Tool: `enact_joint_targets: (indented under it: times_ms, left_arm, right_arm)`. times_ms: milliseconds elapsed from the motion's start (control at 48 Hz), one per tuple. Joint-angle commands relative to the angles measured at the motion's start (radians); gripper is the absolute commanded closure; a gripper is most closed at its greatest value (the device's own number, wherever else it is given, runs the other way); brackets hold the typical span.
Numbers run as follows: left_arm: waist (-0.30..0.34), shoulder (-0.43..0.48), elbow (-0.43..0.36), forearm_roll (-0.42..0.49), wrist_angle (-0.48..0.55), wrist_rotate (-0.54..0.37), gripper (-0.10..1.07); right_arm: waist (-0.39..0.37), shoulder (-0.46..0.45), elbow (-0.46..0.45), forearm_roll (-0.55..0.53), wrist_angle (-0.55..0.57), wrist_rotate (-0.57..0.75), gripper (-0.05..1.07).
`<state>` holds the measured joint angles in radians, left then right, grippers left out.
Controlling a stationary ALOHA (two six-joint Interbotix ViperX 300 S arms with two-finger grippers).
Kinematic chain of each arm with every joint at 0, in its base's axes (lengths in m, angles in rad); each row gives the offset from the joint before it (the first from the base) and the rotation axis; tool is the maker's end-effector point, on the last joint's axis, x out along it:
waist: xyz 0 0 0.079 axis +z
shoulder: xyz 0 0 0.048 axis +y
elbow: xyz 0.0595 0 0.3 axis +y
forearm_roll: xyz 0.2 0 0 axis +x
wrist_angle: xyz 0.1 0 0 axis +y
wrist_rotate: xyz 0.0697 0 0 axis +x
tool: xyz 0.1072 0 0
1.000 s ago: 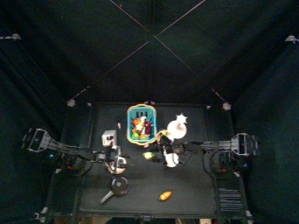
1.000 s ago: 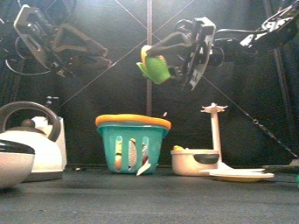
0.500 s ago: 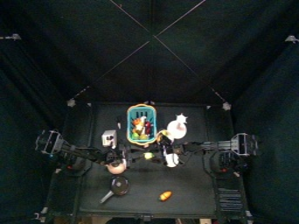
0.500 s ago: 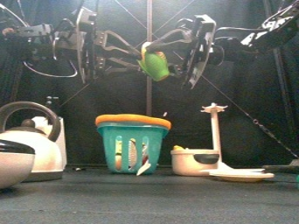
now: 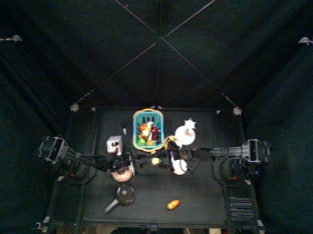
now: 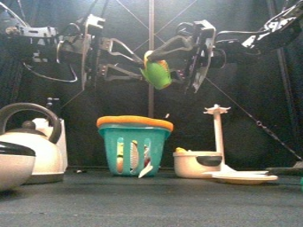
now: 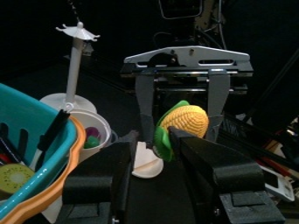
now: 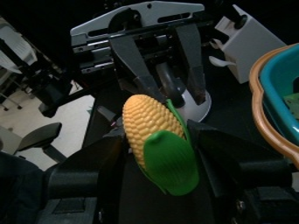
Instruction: Remove one piece of corn husk
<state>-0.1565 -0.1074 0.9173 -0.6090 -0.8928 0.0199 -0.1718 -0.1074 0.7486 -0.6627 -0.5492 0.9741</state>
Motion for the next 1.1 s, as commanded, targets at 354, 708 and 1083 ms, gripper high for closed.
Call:
enact_joint_targets:
  times_ms: [354, 708, 1083]
  left_arm:
    - [0.006, -0.006, -0.017, -0.055, 0.028, -0.218, 0.23]
    - [0.021, -0.002, -0.014, -0.038, 0.046, -0.305, 0.48]
    - [0.031, -0.009, 0.008, -0.041, 0.046, -0.308, 0.54]
  right_arm:
    - [-0.006, -0.031, -0.029, 0.003, 0.006, -0.003, 0.50]
    - [-0.006, -0.031, -0.032, 0.005, 0.006, -0.003, 0.50]
    - [-0.006, -0.038, -0.032, 0.008, 0.048, -0.002, 0.50]
